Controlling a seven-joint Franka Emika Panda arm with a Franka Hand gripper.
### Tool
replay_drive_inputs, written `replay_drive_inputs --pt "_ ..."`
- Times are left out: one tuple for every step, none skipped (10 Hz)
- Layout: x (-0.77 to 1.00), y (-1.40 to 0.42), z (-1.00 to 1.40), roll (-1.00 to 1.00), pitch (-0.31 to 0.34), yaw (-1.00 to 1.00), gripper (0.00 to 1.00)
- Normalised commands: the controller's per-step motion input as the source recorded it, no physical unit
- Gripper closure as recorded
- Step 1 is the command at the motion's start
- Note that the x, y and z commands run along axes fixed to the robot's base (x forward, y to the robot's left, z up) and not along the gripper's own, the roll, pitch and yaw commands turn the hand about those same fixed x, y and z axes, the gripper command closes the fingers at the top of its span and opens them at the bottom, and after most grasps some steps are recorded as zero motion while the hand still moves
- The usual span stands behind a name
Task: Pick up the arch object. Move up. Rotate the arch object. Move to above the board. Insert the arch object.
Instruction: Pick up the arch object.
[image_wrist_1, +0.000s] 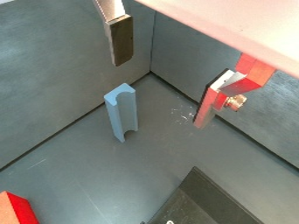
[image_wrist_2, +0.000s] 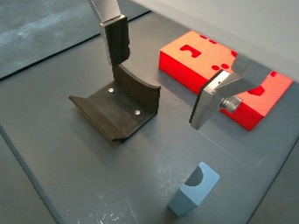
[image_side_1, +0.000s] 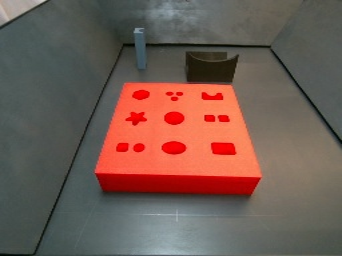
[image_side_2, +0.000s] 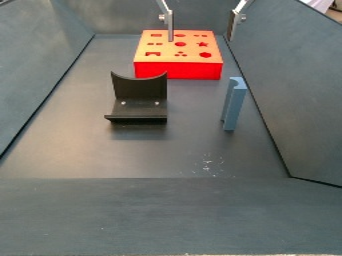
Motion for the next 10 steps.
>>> replay_drive_inputs --pt "0.00 0.00 0.00 0.01 0.000 0.00 0.00" --pt "0.00 0.00 -0.03 0.00 0.000 0.00 0.00" --pt "-0.26 0.04 -0.27 0.10 -0.023 0.00 0.00" --pt "-0.43 0.05 -0.40 0.14 -0.050 0.00 0.00" --pt "-0.57 0.09 -0.49 0.14 -0.069 0.00 0.00" --pt "-0.46 0.09 -0.45 0.13 -0.054 0.00 0.00" --pt "-0.32 0.07 -0.39 0.12 -0.034 0.00 0.00" --pt "-0.08 0.03 -0.33 0.05 -0.010 0.00 0.00" --pt "0.00 0.01 -0.33 0.02 0.000 0.00 0.00" --pt "0.00 0.00 -0.38 0.02 0.000 0.00 0.00"
